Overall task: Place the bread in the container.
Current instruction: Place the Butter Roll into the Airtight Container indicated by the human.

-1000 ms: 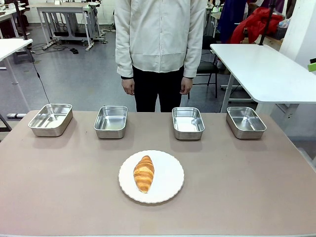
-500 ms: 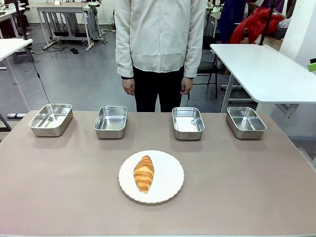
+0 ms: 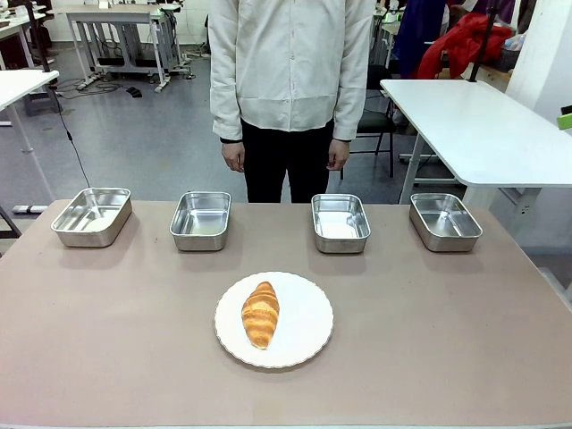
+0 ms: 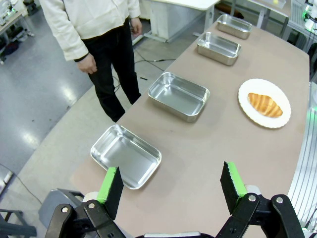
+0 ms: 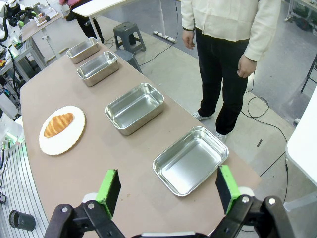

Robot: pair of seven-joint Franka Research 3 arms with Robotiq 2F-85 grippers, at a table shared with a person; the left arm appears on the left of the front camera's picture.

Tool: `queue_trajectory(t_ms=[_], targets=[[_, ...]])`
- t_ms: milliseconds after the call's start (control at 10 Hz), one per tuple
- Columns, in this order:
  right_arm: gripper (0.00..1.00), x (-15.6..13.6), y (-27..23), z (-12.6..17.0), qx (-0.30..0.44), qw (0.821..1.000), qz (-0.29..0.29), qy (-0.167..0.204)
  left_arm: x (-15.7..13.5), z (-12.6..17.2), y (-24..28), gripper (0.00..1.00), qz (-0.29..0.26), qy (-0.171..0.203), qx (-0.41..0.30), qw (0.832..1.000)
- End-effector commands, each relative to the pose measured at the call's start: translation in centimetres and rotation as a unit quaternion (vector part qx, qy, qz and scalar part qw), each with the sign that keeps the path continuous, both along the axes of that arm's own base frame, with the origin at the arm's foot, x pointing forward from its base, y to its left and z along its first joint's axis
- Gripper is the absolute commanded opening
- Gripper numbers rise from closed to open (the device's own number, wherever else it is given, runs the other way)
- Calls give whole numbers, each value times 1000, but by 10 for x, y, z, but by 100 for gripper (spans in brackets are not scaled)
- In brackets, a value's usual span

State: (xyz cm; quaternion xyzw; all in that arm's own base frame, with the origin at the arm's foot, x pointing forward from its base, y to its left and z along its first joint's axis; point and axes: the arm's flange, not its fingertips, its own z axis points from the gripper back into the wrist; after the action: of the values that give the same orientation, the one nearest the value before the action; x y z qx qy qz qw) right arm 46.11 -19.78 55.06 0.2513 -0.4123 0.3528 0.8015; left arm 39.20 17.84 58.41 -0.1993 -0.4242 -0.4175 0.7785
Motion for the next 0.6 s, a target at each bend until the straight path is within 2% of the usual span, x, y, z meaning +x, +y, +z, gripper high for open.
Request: queue_trajectory(t_ms=[0, 500], targets=[[100, 0, 1, 1, 1, 1000, 0, -2, -1, 1, 0, 100, -6, -5, 1, 1000], [100, 0, 1, 1, 1, 1000, 0, -2, -1, 1, 0, 100, -6, -5, 1, 1000]])
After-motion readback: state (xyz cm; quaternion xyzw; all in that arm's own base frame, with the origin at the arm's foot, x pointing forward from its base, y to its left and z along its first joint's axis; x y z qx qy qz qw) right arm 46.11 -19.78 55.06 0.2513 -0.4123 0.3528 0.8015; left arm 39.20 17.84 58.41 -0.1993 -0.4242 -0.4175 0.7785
